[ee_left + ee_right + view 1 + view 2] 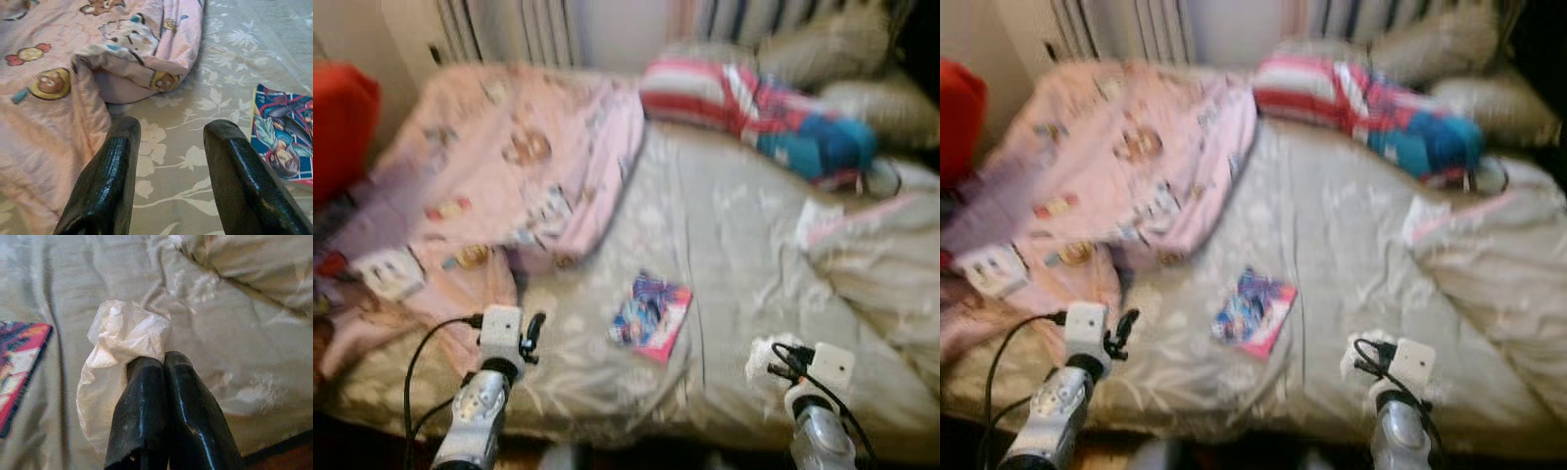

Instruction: Clean up the room

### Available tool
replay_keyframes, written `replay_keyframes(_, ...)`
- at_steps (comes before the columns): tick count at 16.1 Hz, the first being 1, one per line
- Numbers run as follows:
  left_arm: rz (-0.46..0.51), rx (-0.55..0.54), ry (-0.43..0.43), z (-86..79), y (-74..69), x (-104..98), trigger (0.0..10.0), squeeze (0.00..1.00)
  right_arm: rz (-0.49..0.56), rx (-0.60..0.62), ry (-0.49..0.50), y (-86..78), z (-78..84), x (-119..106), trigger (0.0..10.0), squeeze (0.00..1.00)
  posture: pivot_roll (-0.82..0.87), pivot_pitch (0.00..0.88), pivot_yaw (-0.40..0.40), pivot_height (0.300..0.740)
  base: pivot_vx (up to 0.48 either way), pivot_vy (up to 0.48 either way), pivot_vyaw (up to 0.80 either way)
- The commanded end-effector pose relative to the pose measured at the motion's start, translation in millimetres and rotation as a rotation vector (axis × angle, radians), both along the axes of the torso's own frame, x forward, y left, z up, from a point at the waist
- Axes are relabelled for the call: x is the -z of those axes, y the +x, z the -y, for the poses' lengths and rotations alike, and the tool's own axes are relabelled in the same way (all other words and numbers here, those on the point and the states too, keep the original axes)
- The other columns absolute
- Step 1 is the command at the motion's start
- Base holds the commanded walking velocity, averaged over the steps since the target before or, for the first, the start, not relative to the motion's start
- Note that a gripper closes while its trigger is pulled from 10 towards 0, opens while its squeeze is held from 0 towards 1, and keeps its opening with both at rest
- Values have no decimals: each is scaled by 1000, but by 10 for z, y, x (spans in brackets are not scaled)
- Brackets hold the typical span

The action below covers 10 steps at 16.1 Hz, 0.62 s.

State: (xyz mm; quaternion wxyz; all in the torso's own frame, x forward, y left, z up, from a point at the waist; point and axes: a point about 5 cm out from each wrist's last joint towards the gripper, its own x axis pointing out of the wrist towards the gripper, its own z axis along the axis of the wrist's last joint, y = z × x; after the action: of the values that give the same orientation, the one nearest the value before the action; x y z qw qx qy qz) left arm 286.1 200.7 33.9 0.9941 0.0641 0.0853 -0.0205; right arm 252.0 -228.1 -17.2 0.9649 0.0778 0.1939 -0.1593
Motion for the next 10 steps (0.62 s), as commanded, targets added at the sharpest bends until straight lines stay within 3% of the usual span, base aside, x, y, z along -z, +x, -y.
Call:
replay_keyframes(1, -52, -1, 15, -18, -49, 106, 10000, 0, -56, -4, 2, -69, 12, 78, 10000, 0, 88, 0, -27, 740, 0, 0, 0)
replay_keyframes(5, -255, -38, 36, -74, -186, 436, 10000, 0, -223, 21, 5, -276, 34, 290, 10000, 0, 86, 0, -24, 740, 0, 0, 0)
replay_keyframes(7, -403, -72, 36, -80, -351, 650, 10000, 0, -389, 10, 28, -497, -60, 488, 10000, 0, 90, 0, -17, 740, 0, 0, 0)
replay_keyframes(10, -510, -134, 0, -110, -511, 800, 10000, 0, -438, -54, 59, -564, -223, 566, 10000, 0, 111, 0, -11, 740, 0, 0, 0)
